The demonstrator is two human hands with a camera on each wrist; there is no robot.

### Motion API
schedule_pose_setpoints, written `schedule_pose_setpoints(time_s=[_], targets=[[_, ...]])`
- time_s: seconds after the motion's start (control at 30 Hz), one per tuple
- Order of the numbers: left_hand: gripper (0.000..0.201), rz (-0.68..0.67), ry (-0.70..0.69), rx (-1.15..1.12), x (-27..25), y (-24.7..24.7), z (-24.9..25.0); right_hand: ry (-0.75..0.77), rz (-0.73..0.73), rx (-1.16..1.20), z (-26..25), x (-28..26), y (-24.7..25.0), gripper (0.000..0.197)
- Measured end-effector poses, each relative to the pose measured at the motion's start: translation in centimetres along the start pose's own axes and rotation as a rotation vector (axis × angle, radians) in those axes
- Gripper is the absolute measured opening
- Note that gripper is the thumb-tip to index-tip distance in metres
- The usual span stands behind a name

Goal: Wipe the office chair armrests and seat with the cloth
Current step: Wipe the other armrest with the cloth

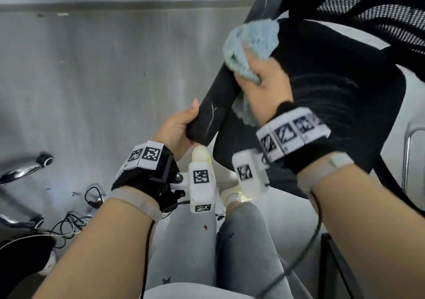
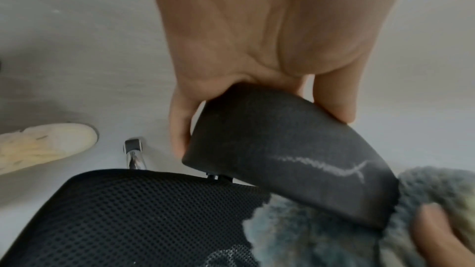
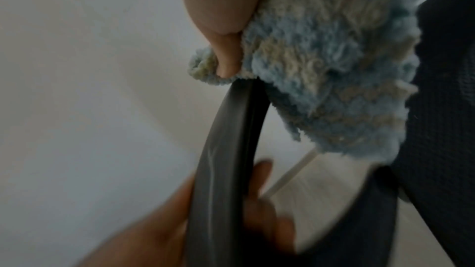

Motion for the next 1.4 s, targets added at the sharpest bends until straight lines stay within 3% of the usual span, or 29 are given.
schedule_pose_setpoints(time_s=[0.1, 0.2, 0.27, 0.33, 0.4, 0.47, 0.6, 0.73, 0.83, 0.93, 1.1, 1.27, 1.4], targets=[[0.039, -0.001, -0.015, -0.031, 0.0, 0.0, -0.4, 0.069, -0.216, -0.069, -0.1, -5.0, -1.8, 0.057], [0.060, -0.065, 0.007, -0.059, -0.2, -0.2, -0.5, 0.147, -0.383, -0.109, 0.1, -6.7, -1.7, 0.061], [0.069, -0.071, 0.007, -0.048, -0.2, -0.1, -0.5, 0.177, -0.360, -0.091, 0.2, -5.6, -0.2, 0.050], [0.071, -0.065, -0.008, -0.035, -0.1, -0.1, -0.4, 0.182, -0.204, -0.040, 0.2, -3.3, 1.6, 0.039], [0.073, -0.067, -0.020, -0.025, -0.3, -0.4, -0.2, 0.134, -0.048, -0.045, 0.1, -0.7, 2.8, 0.036], [0.072, -0.053, -0.028, -0.031, -0.4, -0.6, -0.1, 0.062, -0.004, -0.087, -0.2, 1.1, 2.5, 0.037], [0.074, -0.075, -0.023, -0.035, -0.7, -0.7, -0.1, -0.001, -0.064, -0.020, -0.6, -1.7, -0.5, 0.049], [0.086, -0.215, 0.009, -0.207, -1.4, -0.7, -0.7, 0.108, -0.292, -0.138, -0.3, -7.4, -2.8, 0.058], [0.090, -0.239, 0.032, -0.207, -1.7, -0.5, -1.2, 0.233, -0.477, -0.257, 0.4, -9.9, -3.4, 0.055], [0.090, -0.209, 0.029, -0.143, -1.6, -0.2, -1.4, 0.234, -0.442, -0.181, 0.6, -9.8, -1.9, 0.049], [0.085, -0.066, -0.002, 0.064, -1.5, 0.5, -1.5, 0.144, -0.055, -0.015, -1.2, -4.7, 1.1, 0.042], [0.084, -0.080, -0.052, 0.045, -2.2, 0.4, -2.0, 0.038, -0.196, -0.216, -1.7, -5.3, -1.5, 0.048], [0.087, -0.133, -0.074, -0.187, -2.2, 0.4, -2.7, 0.168, -0.395, -0.360, -1.6, -9.5, -3.1, 0.055]])
Point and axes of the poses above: each hand's wrist, its own x-axis towards the middle knuckle, its own y-axis out of the back of the hand, z = x × y, the point moved 3 cm from there along x, towards the middle knuckle, and after that the axes turned 6 degrees about y, right-handed, at the moved point
